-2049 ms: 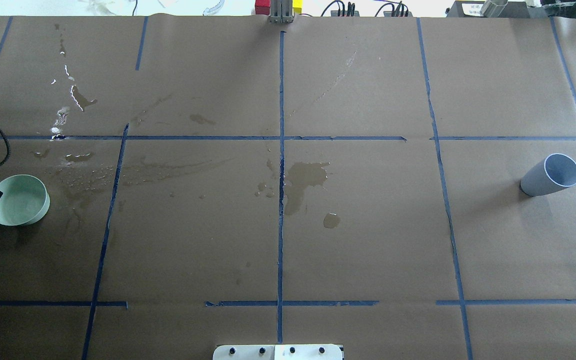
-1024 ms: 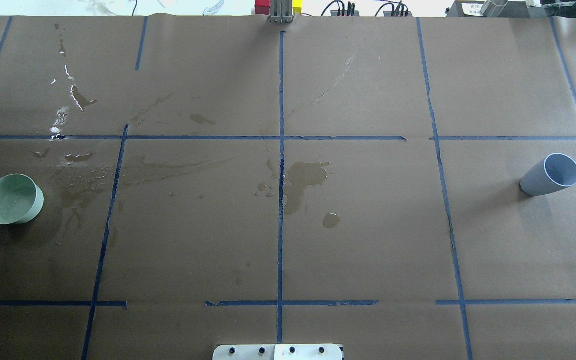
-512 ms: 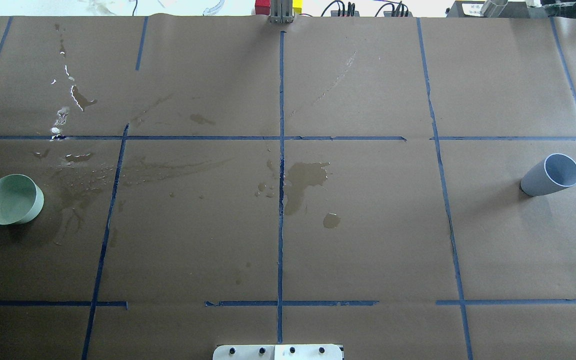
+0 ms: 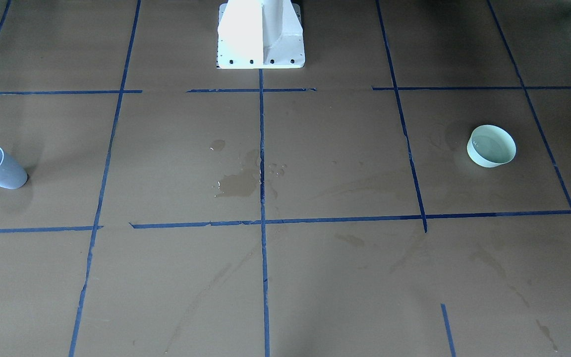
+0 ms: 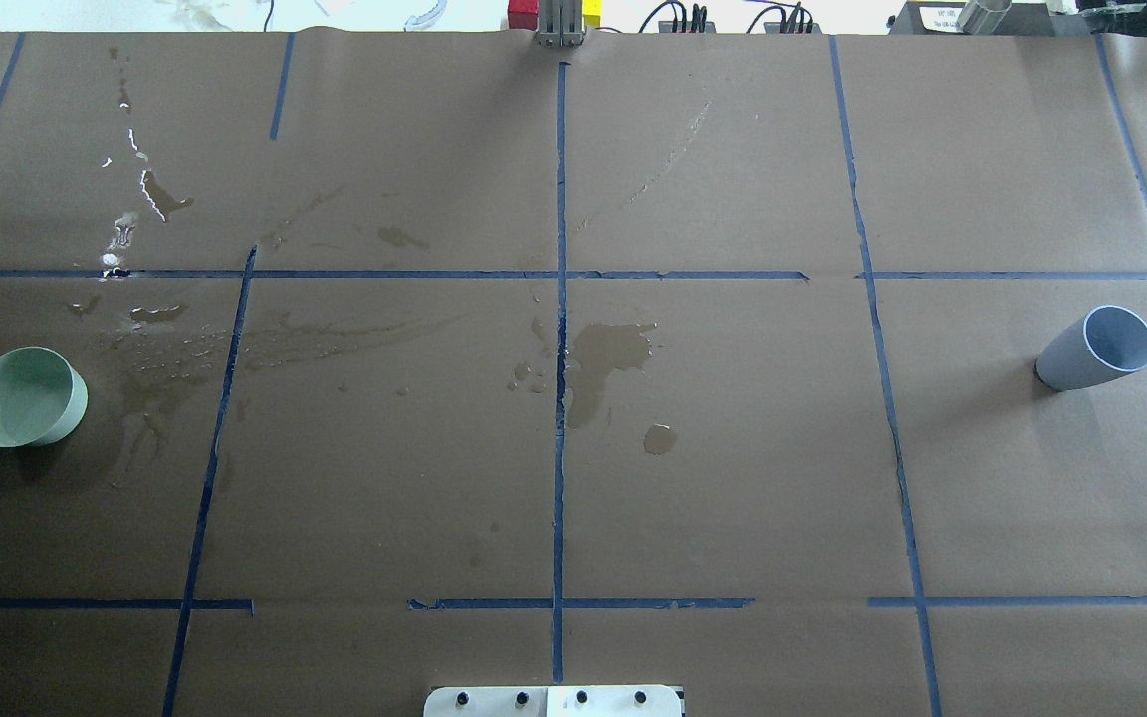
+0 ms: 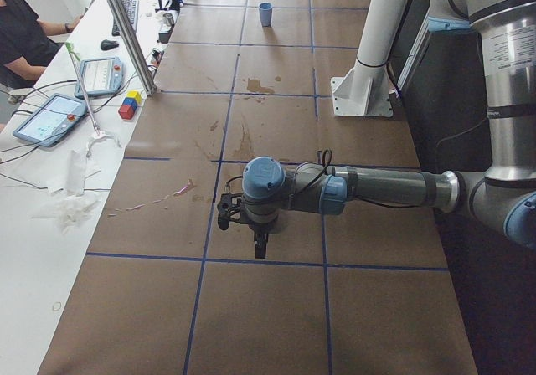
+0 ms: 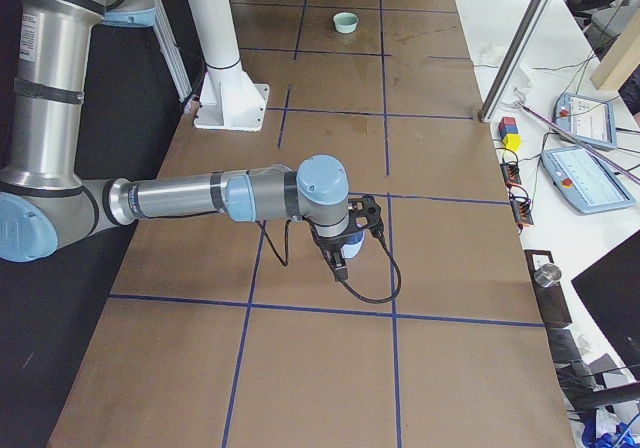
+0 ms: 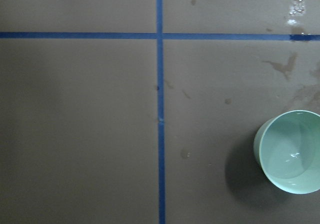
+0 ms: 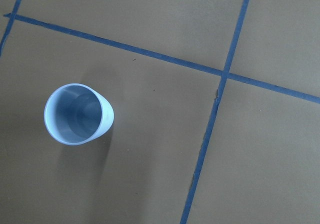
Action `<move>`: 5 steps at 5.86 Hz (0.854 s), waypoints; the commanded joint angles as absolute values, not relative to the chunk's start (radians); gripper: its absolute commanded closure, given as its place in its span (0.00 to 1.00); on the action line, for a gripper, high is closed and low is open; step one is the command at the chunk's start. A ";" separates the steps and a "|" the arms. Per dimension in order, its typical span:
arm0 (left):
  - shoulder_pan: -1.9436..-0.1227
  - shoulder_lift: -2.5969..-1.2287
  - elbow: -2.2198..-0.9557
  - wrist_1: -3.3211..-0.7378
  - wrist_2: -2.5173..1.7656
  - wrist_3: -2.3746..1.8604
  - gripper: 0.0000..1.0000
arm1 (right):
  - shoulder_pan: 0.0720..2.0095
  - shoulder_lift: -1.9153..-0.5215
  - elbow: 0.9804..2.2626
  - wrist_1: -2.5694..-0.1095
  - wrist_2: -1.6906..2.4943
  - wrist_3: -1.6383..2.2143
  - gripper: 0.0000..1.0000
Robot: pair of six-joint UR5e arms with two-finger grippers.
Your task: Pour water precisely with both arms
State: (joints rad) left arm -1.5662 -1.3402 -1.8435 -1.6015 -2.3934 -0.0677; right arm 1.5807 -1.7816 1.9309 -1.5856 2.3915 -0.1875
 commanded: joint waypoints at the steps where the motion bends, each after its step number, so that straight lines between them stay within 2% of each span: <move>1: -1.574 -1.290 -1.885 -1.548 -2.398 -0.061 0.00 | 1.582 -1.789 1.928 -1.586 2.387 -0.187 0.00; 3: -1.575 -1.226 -1.939 -1.542 -2.398 -0.061 0.00 | 1.578 -1.805 1.916 -1.585 2.347 -0.190 0.00; 5: -1.563 -1.233 -1.977 -1.495 -2.402 -0.063 0.00 | 1.562 -1.796 1.908 -1.635 2.324 -0.195 0.00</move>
